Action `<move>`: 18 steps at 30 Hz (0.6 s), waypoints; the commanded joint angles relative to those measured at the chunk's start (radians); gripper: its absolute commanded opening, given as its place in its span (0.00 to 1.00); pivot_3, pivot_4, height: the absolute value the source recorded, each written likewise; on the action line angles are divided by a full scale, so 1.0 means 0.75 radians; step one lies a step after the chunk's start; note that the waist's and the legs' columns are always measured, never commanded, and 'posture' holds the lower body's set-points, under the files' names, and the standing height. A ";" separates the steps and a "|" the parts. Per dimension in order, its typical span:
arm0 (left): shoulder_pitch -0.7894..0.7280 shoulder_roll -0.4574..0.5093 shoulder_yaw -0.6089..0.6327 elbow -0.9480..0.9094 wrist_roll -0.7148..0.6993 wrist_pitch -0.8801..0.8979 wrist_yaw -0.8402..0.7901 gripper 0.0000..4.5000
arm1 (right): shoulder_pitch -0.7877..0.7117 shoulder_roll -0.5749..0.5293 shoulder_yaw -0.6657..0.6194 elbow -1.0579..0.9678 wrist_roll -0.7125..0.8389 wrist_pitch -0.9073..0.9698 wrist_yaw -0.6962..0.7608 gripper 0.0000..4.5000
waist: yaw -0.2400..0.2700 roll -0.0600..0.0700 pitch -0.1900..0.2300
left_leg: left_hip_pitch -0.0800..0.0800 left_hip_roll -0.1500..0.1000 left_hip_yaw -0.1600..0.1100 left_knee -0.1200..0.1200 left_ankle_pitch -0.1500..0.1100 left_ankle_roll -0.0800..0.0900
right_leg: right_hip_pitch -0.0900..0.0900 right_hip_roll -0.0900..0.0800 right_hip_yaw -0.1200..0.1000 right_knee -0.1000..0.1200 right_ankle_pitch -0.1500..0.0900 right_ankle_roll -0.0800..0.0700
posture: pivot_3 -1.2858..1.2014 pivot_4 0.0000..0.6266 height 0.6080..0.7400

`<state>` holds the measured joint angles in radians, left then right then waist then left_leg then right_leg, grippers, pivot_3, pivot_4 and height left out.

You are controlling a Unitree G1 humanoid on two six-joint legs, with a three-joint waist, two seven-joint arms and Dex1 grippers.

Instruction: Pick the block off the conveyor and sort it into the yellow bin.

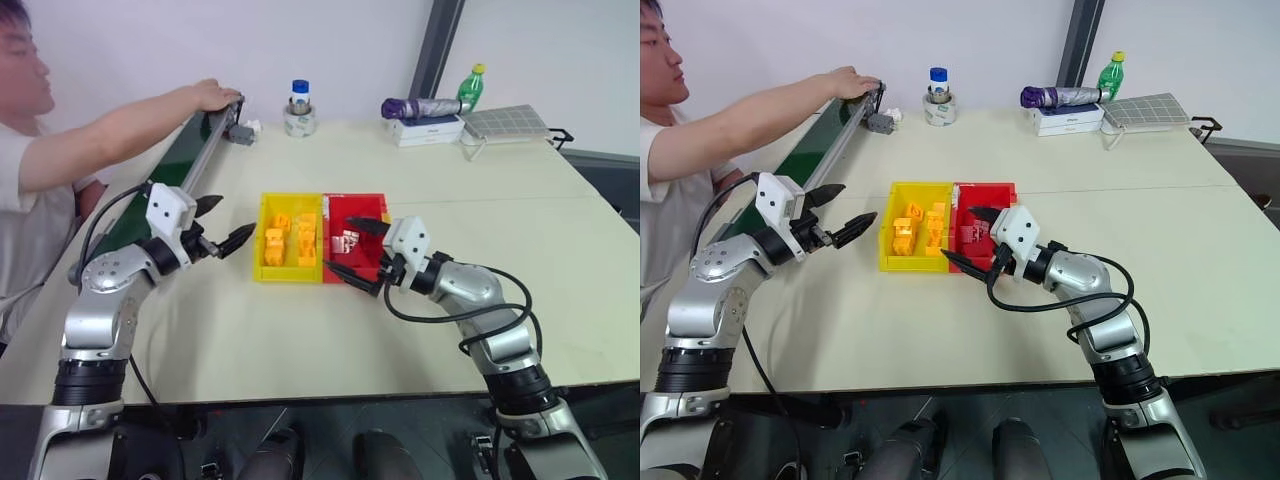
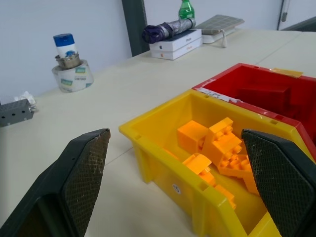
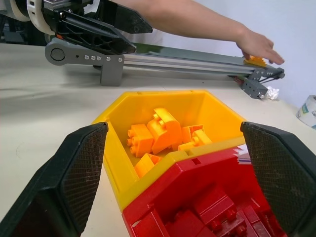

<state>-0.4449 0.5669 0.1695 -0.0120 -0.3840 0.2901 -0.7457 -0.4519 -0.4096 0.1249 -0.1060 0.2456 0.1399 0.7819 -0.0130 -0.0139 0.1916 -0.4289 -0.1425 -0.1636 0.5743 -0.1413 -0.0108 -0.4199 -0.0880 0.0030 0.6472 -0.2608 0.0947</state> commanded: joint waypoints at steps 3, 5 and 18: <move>-0.006 0.000 0.015 -0.037 -0.007 -0.035 0.002 1.00 | -0.008 -0.002 -0.018 -0.053 0.010 -0.014 -0.001 1.00 | 0.001 0.000 0.000 | 0.000 0.000 0.000 0.000 0.000 0.000 | 0.000 0.000 0.000 0.000 0.000 0.000 | 0.52 0.24 1.00; 0.008 0.001 0.018 -0.059 -0.022 -0.015 -0.003 1.00 | -0.012 -0.002 -0.022 -0.051 0.013 -0.011 0.000 1.00 | 0.001 0.000 0.000 | 0.000 0.000 0.000 0.000 0.000 0.000 | 0.000 0.000 0.000 0.000 0.000 0.000 | 0.52 0.24 1.00; 0.164 -0.002 0.201 -0.203 -0.168 0.138 0.133 1.00 | -0.021 0.002 -0.012 -0.031 0.016 -0.017 0.024 1.00 | -0.001 0.000 0.000 | 0.000 0.000 0.000 0.000 0.000 0.000 | 0.000 0.000 0.000 0.000 0.000 0.000 | 0.52 0.24 1.00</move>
<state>-0.3348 0.5632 0.2768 -0.1035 -0.4693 0.3701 -0.6647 -0.4522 -0.4090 0.1266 -0.1062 0.2464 0.1403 0.7941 -0.0139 -0.0139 0.1916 -0.4289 -0.1425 -0.1637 0.5744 -0.1413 -0.0108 -0.4200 -0.0880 0.0030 0.6473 -0.2610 0.0947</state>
